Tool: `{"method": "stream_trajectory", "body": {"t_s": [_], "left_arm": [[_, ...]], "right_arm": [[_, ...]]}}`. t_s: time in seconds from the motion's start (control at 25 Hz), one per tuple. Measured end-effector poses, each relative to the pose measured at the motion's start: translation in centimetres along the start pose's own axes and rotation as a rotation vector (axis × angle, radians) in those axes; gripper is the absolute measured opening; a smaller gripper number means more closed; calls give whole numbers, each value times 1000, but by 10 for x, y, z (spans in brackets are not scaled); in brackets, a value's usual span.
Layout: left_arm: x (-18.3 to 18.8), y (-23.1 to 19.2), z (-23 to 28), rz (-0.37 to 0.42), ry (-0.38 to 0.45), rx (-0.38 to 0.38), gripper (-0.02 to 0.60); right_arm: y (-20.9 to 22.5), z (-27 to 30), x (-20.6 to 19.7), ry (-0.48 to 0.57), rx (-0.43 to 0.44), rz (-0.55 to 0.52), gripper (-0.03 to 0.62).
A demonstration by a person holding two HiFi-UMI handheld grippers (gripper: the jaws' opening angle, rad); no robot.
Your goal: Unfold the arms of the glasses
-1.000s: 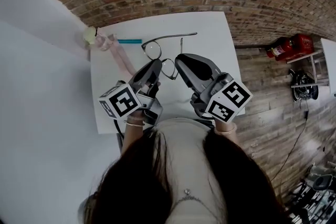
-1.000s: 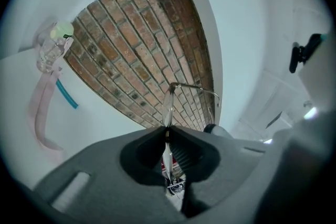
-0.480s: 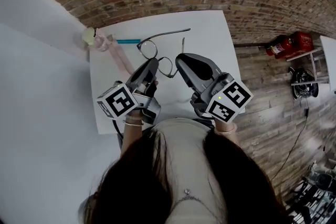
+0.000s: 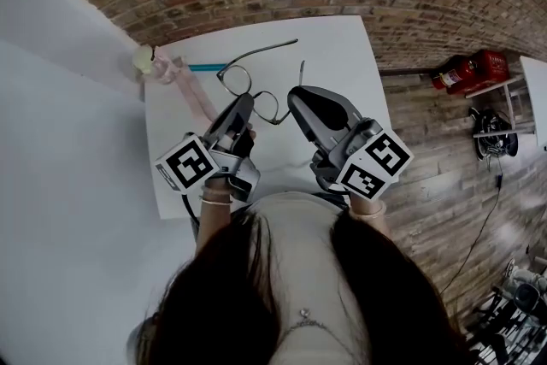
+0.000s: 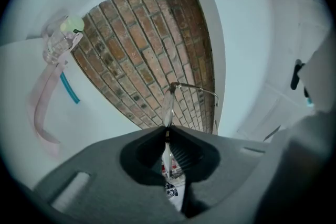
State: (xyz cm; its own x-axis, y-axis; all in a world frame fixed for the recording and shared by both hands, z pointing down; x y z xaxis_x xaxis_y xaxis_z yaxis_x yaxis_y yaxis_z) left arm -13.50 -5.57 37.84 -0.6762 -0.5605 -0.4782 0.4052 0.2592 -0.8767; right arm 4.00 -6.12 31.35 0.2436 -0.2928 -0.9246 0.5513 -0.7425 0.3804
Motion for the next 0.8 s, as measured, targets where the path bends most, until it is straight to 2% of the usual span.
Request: {"method": "stream_trajectory", "body": {"t_s": [0.12, 0.32, 0.48, 0.6, 0.8], "left_arm": [[-1, -3, -2, -79, 24, 5, 23], [4, -2, -1, -32, 29, -24, 23], [3, -2, -1, -89, 46, -31, 23], [8, -4, -2, -45, 42, -36, 23], [6, 0, -2, -132, 76, -61, 23]], "right_arm": [[0, -1, 1, 6, -3, 2, 23], [1, -3, 1, 11, -10, 2, 21], [0, -2, 1, 15, -12, 2, 21], [0, -4, 1, 20, -13, 5, 20], [0, -7, 2, 31, -13, 16, 19]]}}
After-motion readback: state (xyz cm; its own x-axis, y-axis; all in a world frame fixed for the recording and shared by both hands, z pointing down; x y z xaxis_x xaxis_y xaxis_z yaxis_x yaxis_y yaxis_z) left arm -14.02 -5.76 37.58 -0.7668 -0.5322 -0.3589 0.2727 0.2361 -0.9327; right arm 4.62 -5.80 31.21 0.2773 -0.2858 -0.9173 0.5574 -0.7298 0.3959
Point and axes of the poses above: the fingertips, and each gripper's own axes: z forward along the fingers, y to its right, x out of its top, the point moved 7 cm from there along -z, backward along the fingers, and after that the axes turned 3 degrees about -x, right-handed, at the moved point
